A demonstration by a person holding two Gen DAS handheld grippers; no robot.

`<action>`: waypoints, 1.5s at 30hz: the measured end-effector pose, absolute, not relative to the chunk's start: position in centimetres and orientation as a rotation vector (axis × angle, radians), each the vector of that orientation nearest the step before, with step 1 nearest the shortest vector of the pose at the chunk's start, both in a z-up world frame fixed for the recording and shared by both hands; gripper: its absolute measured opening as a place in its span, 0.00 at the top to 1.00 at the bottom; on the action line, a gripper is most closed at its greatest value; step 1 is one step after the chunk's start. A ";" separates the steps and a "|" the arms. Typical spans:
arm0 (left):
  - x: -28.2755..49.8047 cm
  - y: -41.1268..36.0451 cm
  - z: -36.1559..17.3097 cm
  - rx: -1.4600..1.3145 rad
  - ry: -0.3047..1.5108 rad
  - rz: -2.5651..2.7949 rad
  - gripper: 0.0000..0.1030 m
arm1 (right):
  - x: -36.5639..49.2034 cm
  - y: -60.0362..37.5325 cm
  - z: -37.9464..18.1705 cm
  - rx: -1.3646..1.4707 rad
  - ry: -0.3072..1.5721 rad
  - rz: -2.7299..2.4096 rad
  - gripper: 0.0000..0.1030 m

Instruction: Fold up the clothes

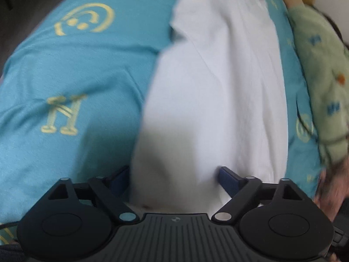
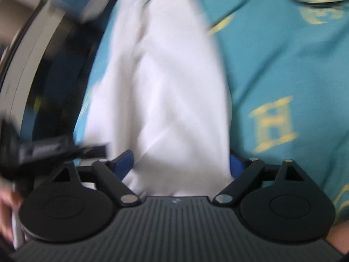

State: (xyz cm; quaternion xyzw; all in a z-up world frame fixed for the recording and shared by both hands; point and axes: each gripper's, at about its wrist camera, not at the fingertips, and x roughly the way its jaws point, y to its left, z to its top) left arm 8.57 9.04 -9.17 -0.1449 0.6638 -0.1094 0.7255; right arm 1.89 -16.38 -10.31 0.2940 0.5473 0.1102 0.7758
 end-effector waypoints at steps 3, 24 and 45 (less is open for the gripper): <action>7.1 8.7 -8.8 -0.283 1.486 -0.272 0.63 | 1.4 -13.5 -9.6 0.450 1.213 0.241 0.35; -2.1 13.1 7.1 -0.756 1.051 -0.421 0.92 | -9.4 -16.6 8.9 0.466 0.714 0.269 0.90; 7.5 8.7 4.0 -0.627 0.986 -0.327 0.91 | -0.9 -20.1 3.3 0.603 0.605 0.198 0.90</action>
